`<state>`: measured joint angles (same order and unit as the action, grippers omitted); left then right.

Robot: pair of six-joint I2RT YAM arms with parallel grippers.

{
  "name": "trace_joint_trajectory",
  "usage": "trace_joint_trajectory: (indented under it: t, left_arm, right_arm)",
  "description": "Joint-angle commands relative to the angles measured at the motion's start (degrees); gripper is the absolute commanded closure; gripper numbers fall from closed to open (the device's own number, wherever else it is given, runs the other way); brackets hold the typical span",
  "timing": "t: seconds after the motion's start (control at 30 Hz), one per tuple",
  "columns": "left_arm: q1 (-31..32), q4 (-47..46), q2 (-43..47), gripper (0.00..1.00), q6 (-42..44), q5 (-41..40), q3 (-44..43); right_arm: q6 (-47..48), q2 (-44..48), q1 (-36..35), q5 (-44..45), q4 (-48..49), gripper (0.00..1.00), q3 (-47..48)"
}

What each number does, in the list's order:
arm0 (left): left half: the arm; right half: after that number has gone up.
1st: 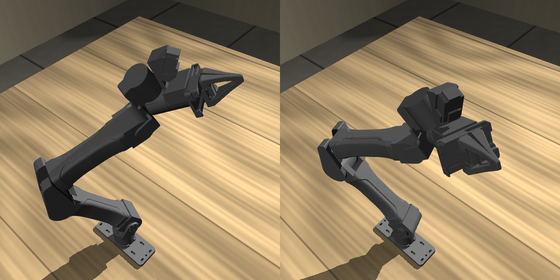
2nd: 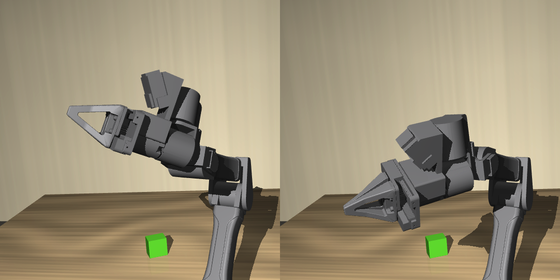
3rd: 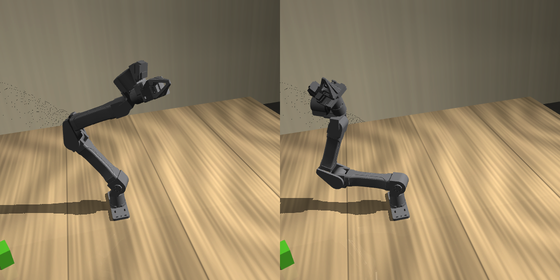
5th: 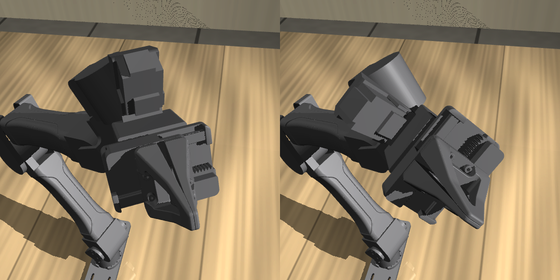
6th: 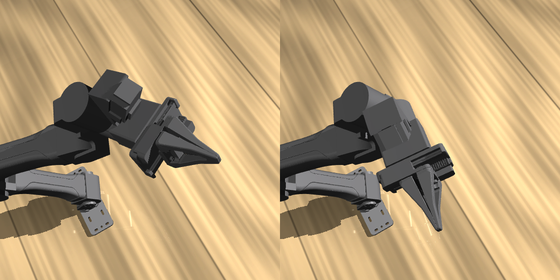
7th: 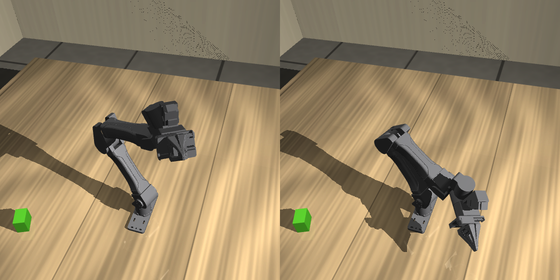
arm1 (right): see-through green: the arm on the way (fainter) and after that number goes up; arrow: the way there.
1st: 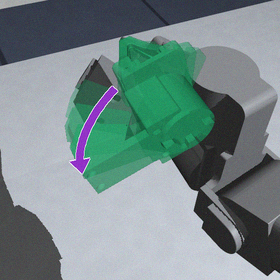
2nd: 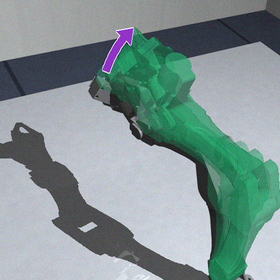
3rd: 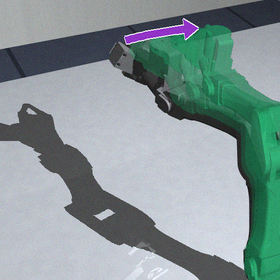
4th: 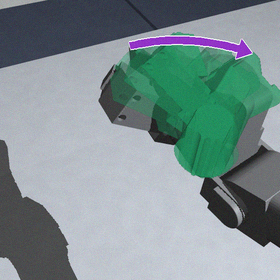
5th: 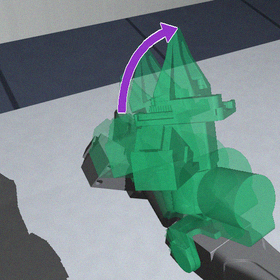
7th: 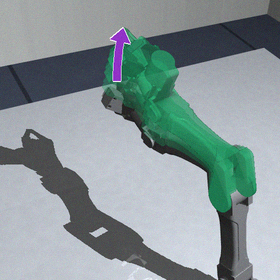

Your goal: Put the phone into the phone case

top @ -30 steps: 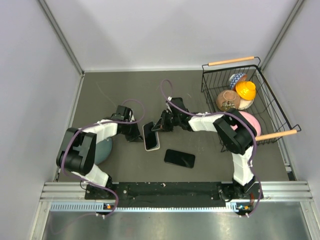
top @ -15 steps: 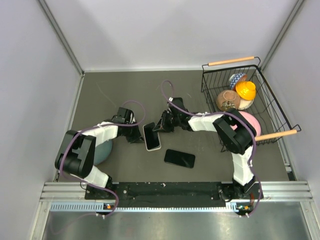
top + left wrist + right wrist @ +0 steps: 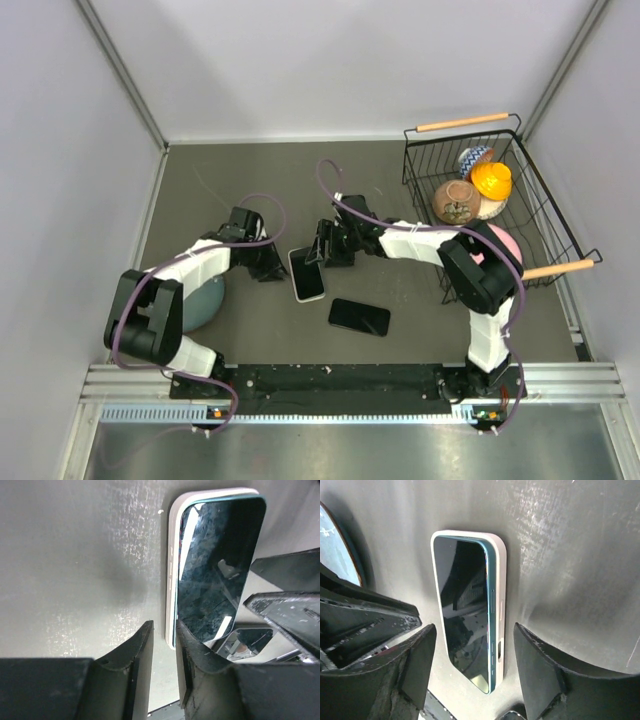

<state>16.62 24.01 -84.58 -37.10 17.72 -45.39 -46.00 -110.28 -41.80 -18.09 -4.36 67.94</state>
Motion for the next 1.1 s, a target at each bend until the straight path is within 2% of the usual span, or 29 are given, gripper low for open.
trace_joint_trajectory:
  t: [0.0,0.27,0.5,0.73,1.07]
  left_arm:
    - [-0.8,-1.3,1.6,0.68,1.6,1.7,-2.6]
    - [-0.9,-2.6,-3.3,0.65,2.3,2.7,-5.2]
    - [-0.9,-5.7,-6.4,0.64,1.8,3.7,-3.6]
    - [-0.9,-7.6,-8.1,0.65,1.8,5.3,-2.1]
    - [-1.0,-8.3,-7.0,0.81,1.4,7.2,-0.4]
  right_arm:
    - [3.8,2.2,0.5,-2.7,-1.0,0.35,0.8]
    - [4.4,1.3,0.4,-5.6,1.5,0.31,-1.1]
    - [2.8,0.9,0.0,-8.4,8.2,0.3,-5.2]
    - [1.8,-0.3,-0.6,-8.5,8.3,0.3,-4.5]
    - [-0.9,-0.4,-0.6,-11.4,12.6,0.3,-4.5]
